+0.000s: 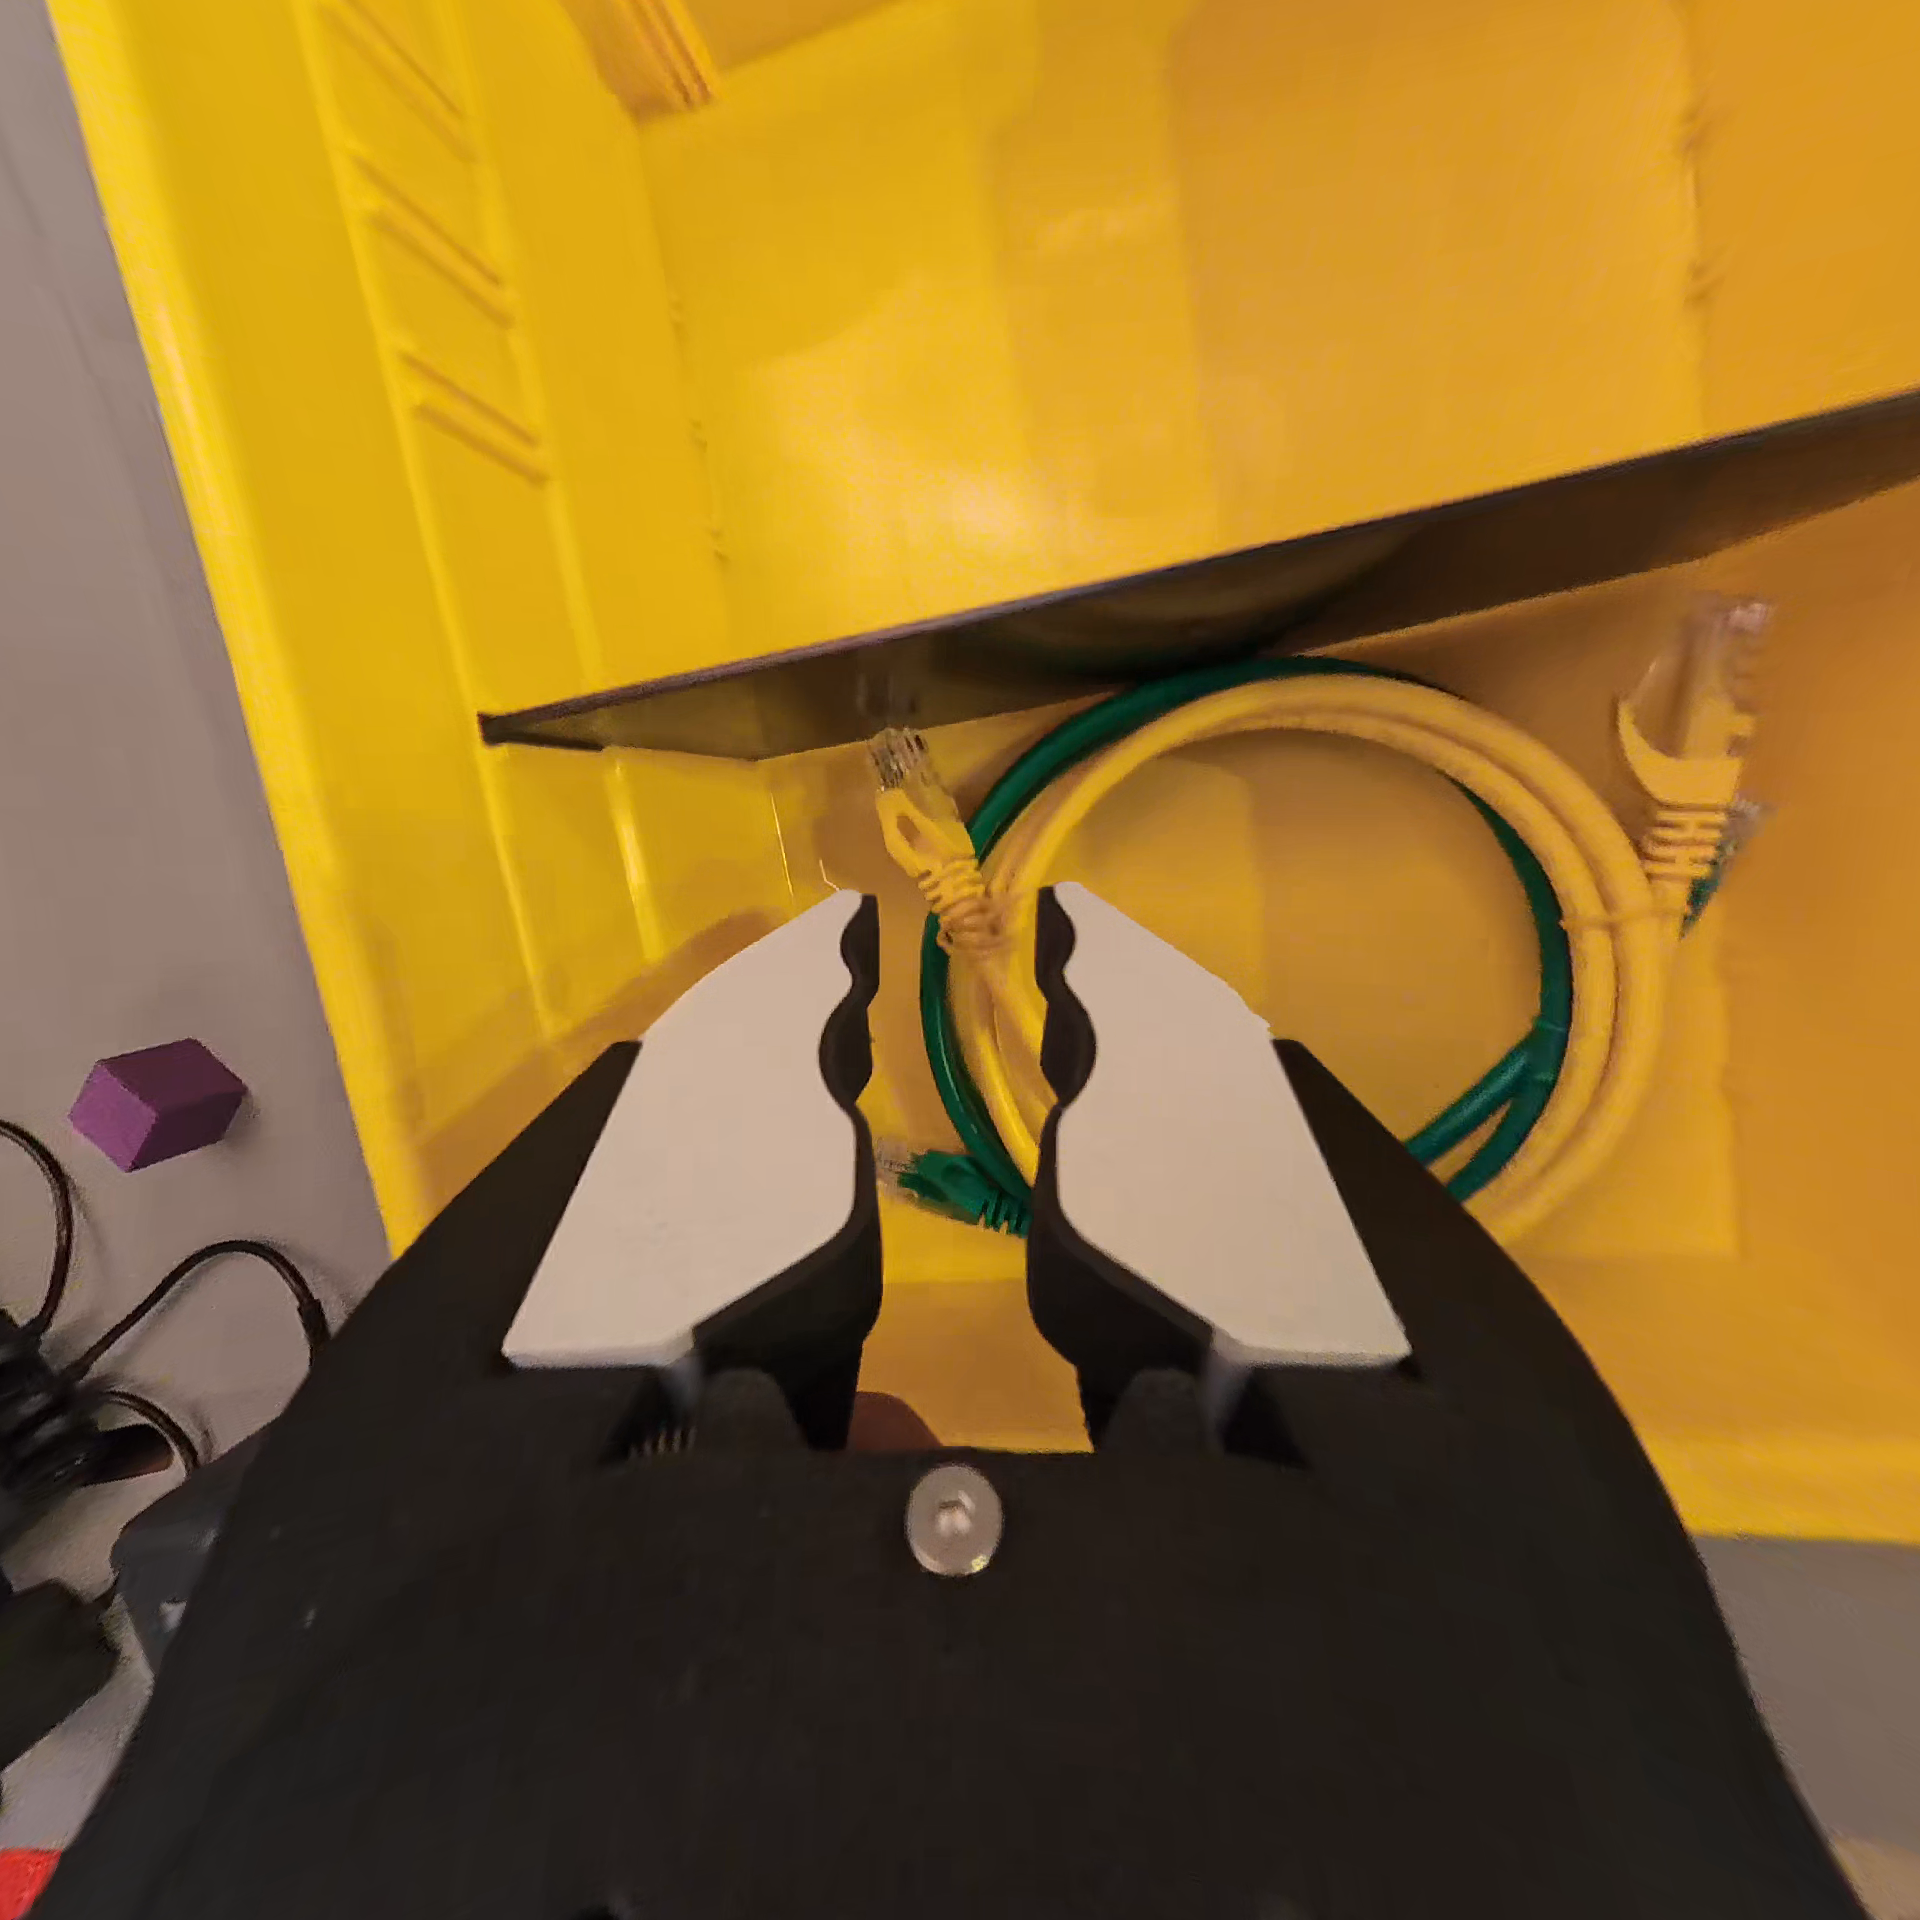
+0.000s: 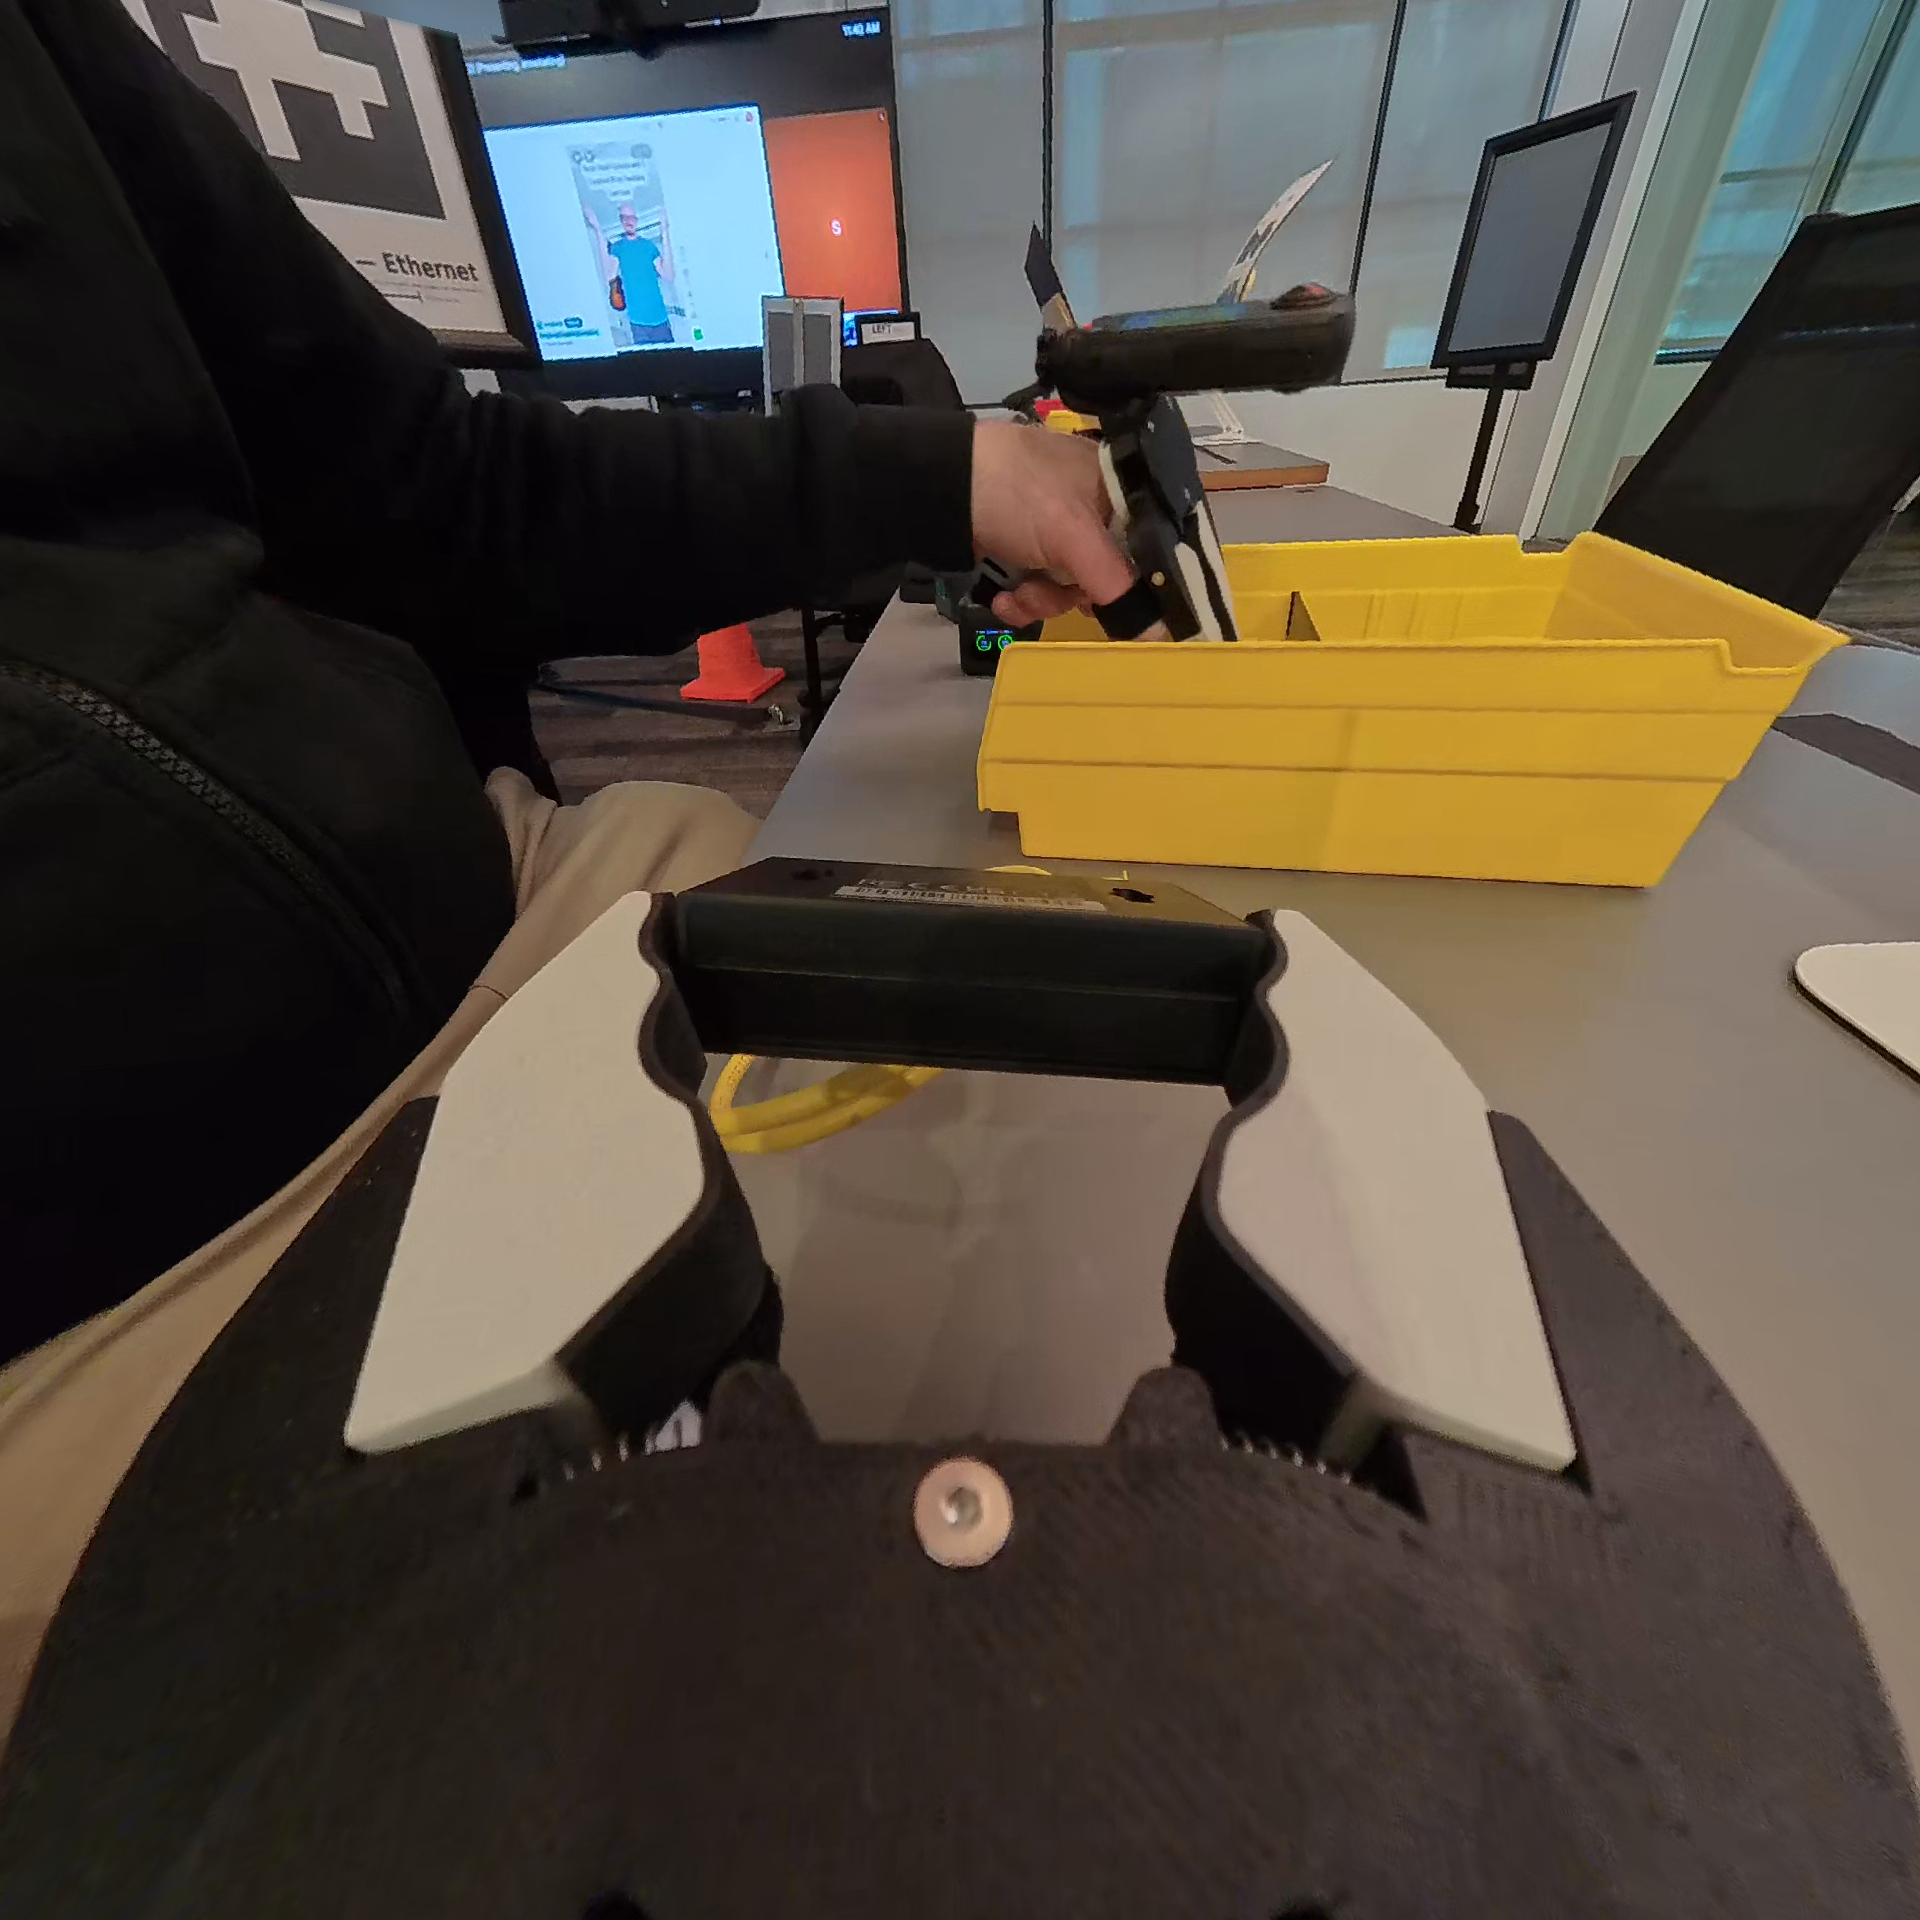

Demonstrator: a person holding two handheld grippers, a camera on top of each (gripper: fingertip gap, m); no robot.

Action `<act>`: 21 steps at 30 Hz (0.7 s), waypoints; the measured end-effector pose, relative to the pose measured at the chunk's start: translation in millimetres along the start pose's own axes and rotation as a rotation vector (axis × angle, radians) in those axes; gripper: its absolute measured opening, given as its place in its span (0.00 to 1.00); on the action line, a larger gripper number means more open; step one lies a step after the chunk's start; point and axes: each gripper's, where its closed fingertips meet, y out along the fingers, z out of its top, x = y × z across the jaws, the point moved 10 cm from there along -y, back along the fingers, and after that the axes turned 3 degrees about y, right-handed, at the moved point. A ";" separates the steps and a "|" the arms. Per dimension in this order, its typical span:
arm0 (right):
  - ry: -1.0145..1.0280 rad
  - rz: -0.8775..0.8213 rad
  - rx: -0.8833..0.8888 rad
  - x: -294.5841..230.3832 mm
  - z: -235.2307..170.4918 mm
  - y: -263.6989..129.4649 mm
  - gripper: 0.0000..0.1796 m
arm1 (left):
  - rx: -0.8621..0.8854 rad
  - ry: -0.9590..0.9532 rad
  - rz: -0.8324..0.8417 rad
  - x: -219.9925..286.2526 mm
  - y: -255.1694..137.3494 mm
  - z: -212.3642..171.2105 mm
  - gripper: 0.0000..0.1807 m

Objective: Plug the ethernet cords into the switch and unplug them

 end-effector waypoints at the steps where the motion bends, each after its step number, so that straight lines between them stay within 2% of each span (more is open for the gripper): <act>1: -0.001 0.001 0.000 -0.2 0.2 0.1 0.56 | -0.010 -0.015 -0.001 -0.1 5.4 0.8 0.16; 5: -0.008 0.000 0.004 -1.3 1.0 -0.4 0.56 | -0.015 -0.058 -0.009 -1.4 19.4 1.4 0.13; 10: -0.011 0.002 0.005 -1.8 1.4 -0.1 0.56 | 0.066 -0.060 -0.002 -1.8 16.7 2.6 0.00; 14: -0.009 0.002 0.003 -1.6 1.0 0.1 0.56 | 0.068 -0.066 0.032 -4.5 12.2 -1.2 0.00; 15: -0.009 0.001 0.002 -1.4 0.9 0.1 0.56 | 0.071 -0.073 0.049 -6.2 9.1 -1.4 0.04; 17: -0.008 0.003 -0.002 -1.2 0.6 0.8 0.56 | 0.040 -0.117 0.026 -8.0 11.2 -2.7 0.18; 18: -0.009 0.006 -0.004 -1.4 0.6 1.3 0.56 | 0.025 -0.132 0.012 -8.3 14.1 -4.0 0.23; 21: -0.010 0.005 -0.008 -1.8 0.1 1.8 0.56 | 0.010 -0.185 0.019 -11.8 19.5 -7.2 0.24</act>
